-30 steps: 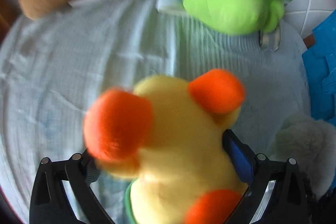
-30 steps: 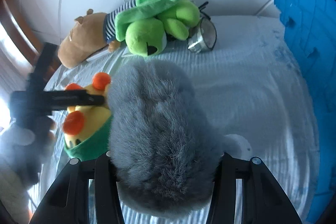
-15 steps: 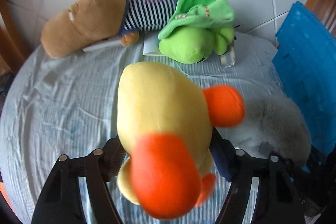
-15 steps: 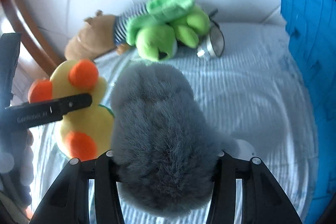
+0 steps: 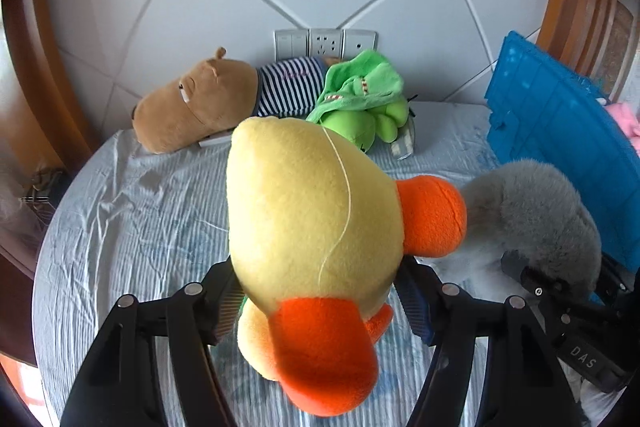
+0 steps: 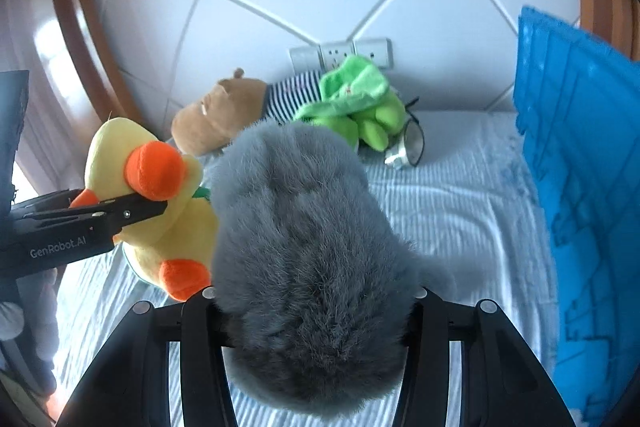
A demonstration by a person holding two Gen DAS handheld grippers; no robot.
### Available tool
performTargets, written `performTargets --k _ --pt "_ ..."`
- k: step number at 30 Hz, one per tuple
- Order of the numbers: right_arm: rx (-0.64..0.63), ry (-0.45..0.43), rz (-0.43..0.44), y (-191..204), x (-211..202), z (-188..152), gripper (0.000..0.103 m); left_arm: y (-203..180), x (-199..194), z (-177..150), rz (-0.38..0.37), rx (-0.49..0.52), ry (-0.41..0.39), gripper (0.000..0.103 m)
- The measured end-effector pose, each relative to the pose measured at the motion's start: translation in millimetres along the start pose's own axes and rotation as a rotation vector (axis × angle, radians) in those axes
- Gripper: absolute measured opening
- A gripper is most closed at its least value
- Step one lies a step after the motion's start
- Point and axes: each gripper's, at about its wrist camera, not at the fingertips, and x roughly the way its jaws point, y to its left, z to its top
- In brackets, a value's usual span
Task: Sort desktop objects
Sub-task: 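Lift the duck with the left gripper while the right gripper carries the grey plush to the bin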
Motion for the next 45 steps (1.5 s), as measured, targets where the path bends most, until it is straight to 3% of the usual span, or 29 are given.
performTargets --k 10,24,35,45 --pt "-0.049 -0.006 -0.035 6 -48 -19 0.048 -21 -39 -43 -0.043 -0.005 -0.014 0.067" --pt "0.033 -0.054 -0.197 18 -114 -57 0.047 -46 -84 -70 -0.19 0.137 -0.052 0.067" --pt "0.085 -0.128 -0.312 16 -166 -58 0.047 -76 -107 -59 -0.298 0.217 -0.097 0.067" --pt "0.085 -0.232 -0.363 -13 -214 -26 0.047 -140 -139 -15 -0.335 0.291 -0.21 0.067"
